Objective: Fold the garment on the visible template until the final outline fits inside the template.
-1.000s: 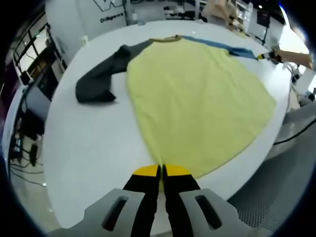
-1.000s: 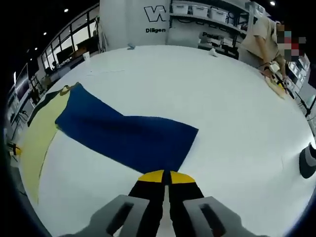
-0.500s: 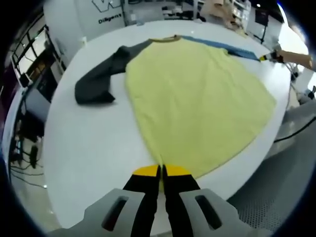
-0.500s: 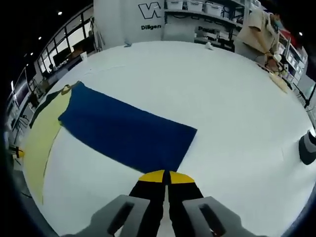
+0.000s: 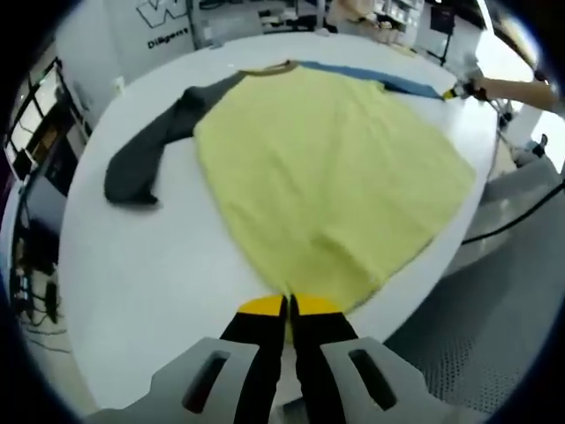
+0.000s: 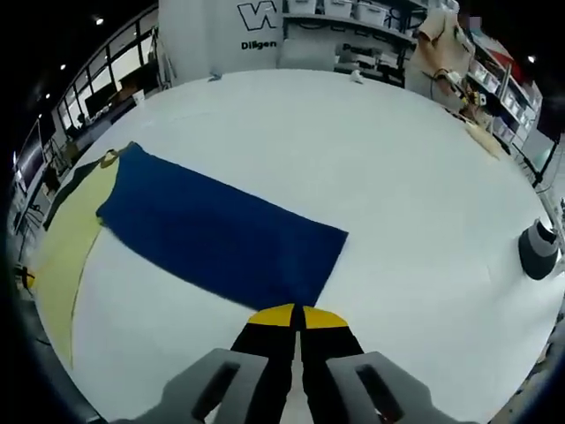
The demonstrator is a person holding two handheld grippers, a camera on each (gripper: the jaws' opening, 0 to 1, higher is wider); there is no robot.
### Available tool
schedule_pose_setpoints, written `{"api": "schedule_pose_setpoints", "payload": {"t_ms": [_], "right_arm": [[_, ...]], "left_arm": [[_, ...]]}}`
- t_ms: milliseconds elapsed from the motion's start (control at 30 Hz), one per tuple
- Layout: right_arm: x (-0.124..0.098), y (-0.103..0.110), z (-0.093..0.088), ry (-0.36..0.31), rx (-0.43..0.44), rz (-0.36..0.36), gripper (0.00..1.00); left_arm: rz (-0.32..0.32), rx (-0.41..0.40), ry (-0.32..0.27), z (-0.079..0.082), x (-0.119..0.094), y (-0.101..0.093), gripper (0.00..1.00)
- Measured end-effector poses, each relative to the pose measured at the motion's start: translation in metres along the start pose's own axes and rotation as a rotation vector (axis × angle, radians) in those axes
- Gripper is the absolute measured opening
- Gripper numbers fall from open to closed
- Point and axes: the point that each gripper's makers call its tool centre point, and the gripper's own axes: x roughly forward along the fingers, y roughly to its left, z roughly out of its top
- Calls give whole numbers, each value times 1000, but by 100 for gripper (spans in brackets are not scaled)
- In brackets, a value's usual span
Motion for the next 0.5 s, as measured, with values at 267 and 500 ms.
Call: {"api": "schedule_pose_setpoints", "payload": {"t_ms": [267, 500], "right_arm": [[-15, 5, -17, 1, 50, -1, 0], [-23, -9, -32, 20, 50, -30, 0]], "left_arm": [[-7, 4, -8, -1, 1, 2, 0], [-25, 45, 8, 2, 1, -10, 0]]}}
